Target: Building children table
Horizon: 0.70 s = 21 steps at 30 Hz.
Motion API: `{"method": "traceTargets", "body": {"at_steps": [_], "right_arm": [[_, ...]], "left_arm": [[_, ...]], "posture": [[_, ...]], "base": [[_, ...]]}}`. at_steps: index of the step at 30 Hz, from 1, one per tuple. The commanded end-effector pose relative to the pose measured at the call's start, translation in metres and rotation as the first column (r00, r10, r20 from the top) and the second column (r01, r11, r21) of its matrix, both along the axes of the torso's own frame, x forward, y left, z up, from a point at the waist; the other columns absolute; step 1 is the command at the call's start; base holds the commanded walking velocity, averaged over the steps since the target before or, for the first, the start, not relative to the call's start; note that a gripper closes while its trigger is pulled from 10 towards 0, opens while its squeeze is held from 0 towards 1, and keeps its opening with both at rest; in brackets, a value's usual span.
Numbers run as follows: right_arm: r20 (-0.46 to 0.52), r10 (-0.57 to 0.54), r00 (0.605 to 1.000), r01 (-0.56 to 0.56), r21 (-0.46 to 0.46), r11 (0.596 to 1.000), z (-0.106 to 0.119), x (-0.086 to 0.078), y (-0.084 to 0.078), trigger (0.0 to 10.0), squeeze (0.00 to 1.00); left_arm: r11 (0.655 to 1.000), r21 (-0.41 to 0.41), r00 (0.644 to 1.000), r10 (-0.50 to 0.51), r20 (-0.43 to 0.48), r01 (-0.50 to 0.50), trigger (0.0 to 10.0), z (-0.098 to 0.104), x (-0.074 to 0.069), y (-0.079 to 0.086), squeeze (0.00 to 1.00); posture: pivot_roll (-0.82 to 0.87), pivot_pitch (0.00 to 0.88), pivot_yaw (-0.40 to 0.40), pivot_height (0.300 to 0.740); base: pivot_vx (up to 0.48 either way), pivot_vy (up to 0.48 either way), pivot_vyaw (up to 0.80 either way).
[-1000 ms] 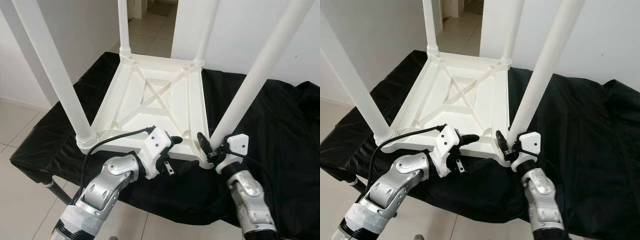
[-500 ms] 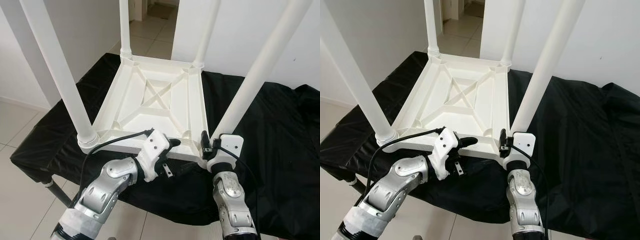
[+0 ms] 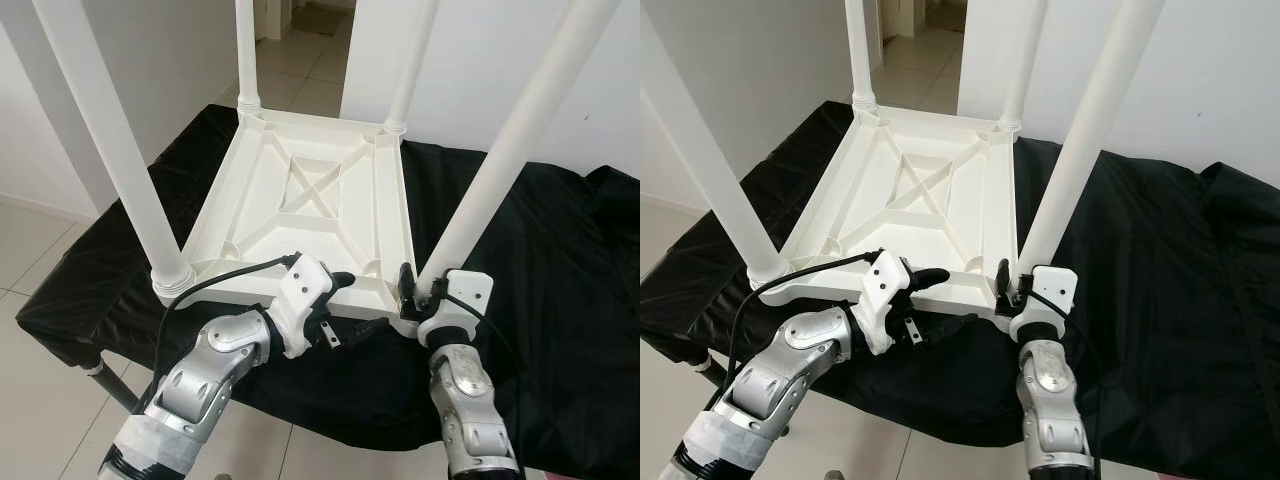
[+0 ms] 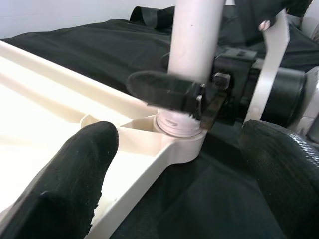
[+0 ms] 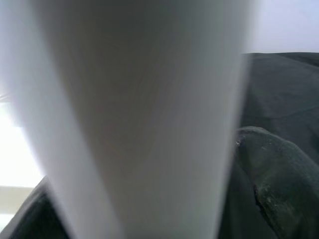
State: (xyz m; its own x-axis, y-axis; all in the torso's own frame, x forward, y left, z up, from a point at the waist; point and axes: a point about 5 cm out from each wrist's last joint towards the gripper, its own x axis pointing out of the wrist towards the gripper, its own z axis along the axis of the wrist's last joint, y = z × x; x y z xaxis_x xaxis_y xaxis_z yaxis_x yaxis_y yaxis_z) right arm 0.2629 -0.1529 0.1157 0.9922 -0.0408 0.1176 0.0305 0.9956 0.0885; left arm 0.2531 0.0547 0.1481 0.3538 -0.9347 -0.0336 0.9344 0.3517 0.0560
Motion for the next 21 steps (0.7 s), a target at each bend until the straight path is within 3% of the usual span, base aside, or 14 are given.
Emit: {"method": "traceTargets", "body": {"at_steps": [1, 6, 9, 10, 11, 12, 16, 17, 21], "right_arm": [[0.035, 0.043, 0.998, -0.044, 0.006, 0.999, 0.005, -0.002, -0.006, 10.0, 1.0], [0.058, 0.148, 0.987, -0.147, -0.024, 0.989, 0.01, -0.004, -0.01, 10.0, 1.0], [0.057, 0.272, 0.96, -0.271, -0.031, 0.962, 0.012, -0.004, -0.014, 10.0, 1.0], [0.047, 0.32, 0.946, -0.318, -0.043, 0.947, 0.011, -0.004, -0.017, 10.0, 0.44], [0.04, 0.351, 0.936, -0.349, -0.051, 0.936, 0.011, -0.004, -0.019, 10.0, 0.44], [0.026, 0.41, 0.912, -0.408, -0.064, 0.911, 0.011, -0.002, -0.026, 10.0, 0.0], [0.02, 0.437, 0.899, -0.435, -0.067, 0.898, 0.011, -0.001, -0.029, 10.0, 0.0], [-0.019, 0.519, 0.855, -0.518, -0.091, 0.85, 0.01, 0.003, -0.036, 10.0, 0.0], [-0.058, 0.569, 0.821, -0.571, -0.116, 0.812, 0.01, 0.012, -0.043, 10.0, 0.0]], "left_arm": [[1.0, 0.009, 1.0, 0.006, 0.011, -0.006, 10.0, 0.001, 0.002, 0.001, 0.0], [1.0, 0.012, 1.0, -0.007, 0.008, 0.007, 10.0, 0.002, -0.001, 0.0, 0.0], [1.0, 0.013, 1.0, -0.013, 0.01, 0.013, 10.0, 0.002, -0.002, 0.0, 0.0], [1.0, 0.014, 1.0, -0.013, 0.01, 0.013, 10.0, 0.003, -0.001, 0.0, 0.0], [1.0, 0.014, 1.0, -0.013, 0.011, 0.013, 10.0, 0.003, -0.001, 0.0, 0.0], [1.0, 0.015, 1.0, -0.012, 0.011, 0.012, 10.0, 0.003, -0.002, 0.0, 0.0], [1.0, 0.015, 1.0, -0.012, 0.011, 0.012, 10.0, 0.003, -0.002, 0.001, 0.0], [1.0, 0.017, 1.0, -0.017, 0.01, 0.017, 10.0, 0.003, -0.002, 0.001, 0.0], [1.0, 0.019, 1.0, -0.021, 0.011, 0.021, 10.0, 0.003, -0.002, 0.0, 0.0]], "posture": [[-0.05, 0.0, -0.069, 0.74], [-0.04, 0.0, -0.07, 0.74], [-0.04, 0.0, -0.071, 0.74], [-0.04, 0.0, -0.071, 0.74], [-0.04, 0.0, -0.071, 0.74], [-0.04, 0.0, -0.069, 0.74], [-0.04, 0.0, -0.069, 0.74], [-0.04, 0.0, -0.064, 0.74], [-0.04, 0.0, -0.055, 0.74]], "base": [[0.0, 0.0, 0.0], [0.0, 0.0, 0.0], [0.0, 0.0, 0.0], [0.0, 0.0, 0.0], [0.0, 0.0, 0.0], [0.0, 0.0, 0.0], [0.0, 0.0, 0.0], [0.0, 0.0, 0.0], [0.0, 0.0, 0.0]]}}
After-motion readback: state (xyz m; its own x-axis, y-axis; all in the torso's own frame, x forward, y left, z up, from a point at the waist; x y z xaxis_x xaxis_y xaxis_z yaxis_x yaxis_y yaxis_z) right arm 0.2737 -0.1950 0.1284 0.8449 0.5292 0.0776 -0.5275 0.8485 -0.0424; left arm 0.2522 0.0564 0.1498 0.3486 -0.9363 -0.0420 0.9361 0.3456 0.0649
